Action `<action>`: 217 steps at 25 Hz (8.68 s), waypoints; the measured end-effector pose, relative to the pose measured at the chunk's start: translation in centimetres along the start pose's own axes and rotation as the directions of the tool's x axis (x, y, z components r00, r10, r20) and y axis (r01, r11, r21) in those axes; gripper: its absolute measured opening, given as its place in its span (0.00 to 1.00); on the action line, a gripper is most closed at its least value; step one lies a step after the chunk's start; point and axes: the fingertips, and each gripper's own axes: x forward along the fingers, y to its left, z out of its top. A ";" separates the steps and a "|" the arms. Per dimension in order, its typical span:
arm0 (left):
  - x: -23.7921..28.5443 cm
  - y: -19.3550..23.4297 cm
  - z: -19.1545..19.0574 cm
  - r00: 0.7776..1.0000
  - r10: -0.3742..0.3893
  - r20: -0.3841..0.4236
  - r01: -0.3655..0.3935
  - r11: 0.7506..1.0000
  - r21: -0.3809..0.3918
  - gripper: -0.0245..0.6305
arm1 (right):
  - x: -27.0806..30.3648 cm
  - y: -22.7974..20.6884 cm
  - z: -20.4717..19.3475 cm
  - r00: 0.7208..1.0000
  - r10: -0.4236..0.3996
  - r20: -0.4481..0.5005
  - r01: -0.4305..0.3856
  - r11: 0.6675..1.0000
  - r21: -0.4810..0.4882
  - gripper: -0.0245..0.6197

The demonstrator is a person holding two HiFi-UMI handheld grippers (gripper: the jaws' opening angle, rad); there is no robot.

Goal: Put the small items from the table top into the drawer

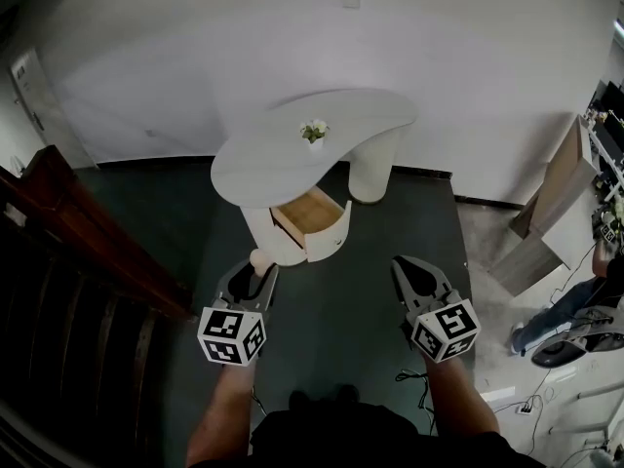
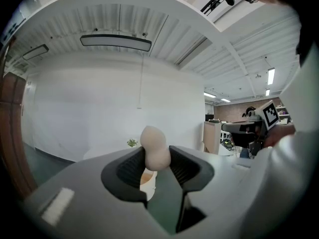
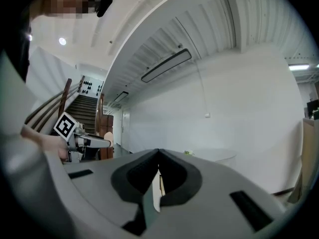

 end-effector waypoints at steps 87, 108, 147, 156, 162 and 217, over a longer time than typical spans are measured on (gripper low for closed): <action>34.7 8.7 -4.5 0.907 0.390 -0.161 -0.420 0.870 -0.258 0.28 | 37.6 -18.7 -11.6 0.627 0.730 -0.274 -0.716 0.678 0.166 0.05; 36.5 8.1 -15.3 0.884 0.311 -0.349 -0.417 0.862 -0.289 0.28 | 38.8 -19.7 -20.5 0.637 0.683 -0.357 -0.622 0.729 0.286 0.05; 45.3 7.5 -35.6 0.538 -0.136 -0.832 0.081 0.991 -0.109 0.29 | 44.9 -21.0 -29.0 0.579 0.674 -0.459 -0.592 0.735 0.331 0.05; 45.7 6.9 -39.2 0.407 -0.200 -0.891 0.231 0.967 -0.112 0.30 | 45.0 -22.2 -29.8 0.580 0.663 -0.474 -0.578 0.744 0.334 0.05; 45.3 6.7 -41.2 0.319 -0.213 -0.924 0.294 0.949 -0.117 0.30 | 45.1 -22.3 -30.0 0.584 0.665 -0.466 -0.570 0.744 0.347 0.05; 45.6 9.1 -41.7 0.353 -0.243 -0.903 0.367 0.924 -0.105 0.33 | 44.4 -23.2 -31.4 0.560 0.667 -0.490 -0.581 0.739 0.341 0.05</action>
